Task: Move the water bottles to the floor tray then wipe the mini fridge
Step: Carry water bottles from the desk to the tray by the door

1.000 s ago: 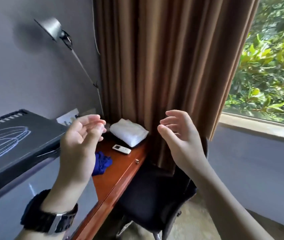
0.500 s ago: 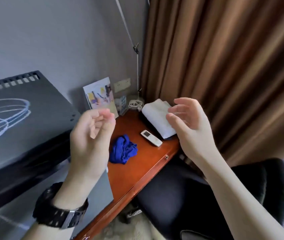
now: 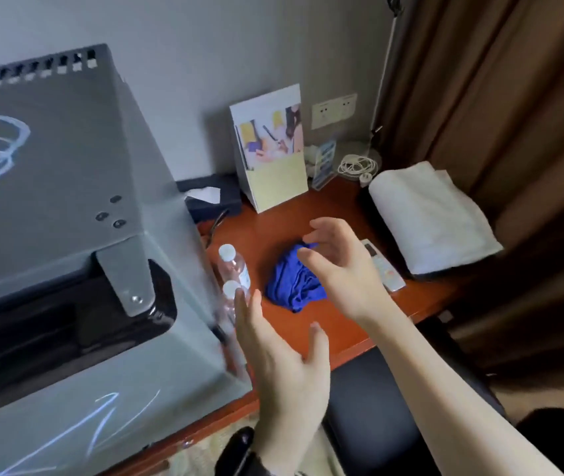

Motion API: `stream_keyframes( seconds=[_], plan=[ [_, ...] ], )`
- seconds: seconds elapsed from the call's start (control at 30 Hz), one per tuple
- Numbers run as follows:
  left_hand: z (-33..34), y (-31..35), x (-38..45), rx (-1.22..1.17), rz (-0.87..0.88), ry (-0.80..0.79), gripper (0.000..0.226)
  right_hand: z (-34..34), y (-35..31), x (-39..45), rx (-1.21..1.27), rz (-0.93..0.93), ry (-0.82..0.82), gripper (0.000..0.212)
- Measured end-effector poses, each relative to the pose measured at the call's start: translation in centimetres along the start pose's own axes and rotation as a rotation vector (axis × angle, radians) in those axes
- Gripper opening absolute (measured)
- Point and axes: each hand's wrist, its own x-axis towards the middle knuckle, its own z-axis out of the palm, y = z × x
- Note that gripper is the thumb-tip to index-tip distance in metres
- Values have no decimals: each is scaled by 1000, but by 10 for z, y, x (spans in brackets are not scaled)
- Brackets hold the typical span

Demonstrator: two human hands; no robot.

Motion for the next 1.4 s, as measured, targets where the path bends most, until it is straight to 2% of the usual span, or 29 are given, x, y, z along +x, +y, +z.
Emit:
stream_keyframes(
  seconds=[0.13,0.37,0.43,0.63,0.77,0.83,0.9,0.97,1.07,1.23,1.3,1.4],
  plan=[
    [35,-56,32,288,-130,129,97,50,44,58,-31,50,-196,42],
    [62,-122,63,212,-285,226,83,139,99,115,100,166,-436,48],
    [68,-133,67,242,-297,244,88,158,113,121,116,189,-494,48],
    [84,-155,81,332,-324,285,87,172,137,135,172,261,-487,34],
    [84,-156,80,390,-333,279,72,151,130,123,33,166,-476,29],
    [78,-143,70,448,-294,226,67,135,120,111,79,108,-443,27],
    [69,-120,61,461,-230,189,61,115,98,97,170,36,-418,21],
    [57,-82,56,372,-138,205,56,93,66,86,249,-32,-373,16],
    [32,-12,57,163,48,220,62,54,-2,70,346,-131,-285,13],
    [-33,115,50,-16,348,305,67,-6,-130,43,351,-363,-181,11],
    [-64,161,42,-215,348,272,63,-22,-187,26,343,-478,-157,9],
    [-116,222,34,-547,280,142,55,-36,-269,-2,368,-604,-143,8]
  ],
)
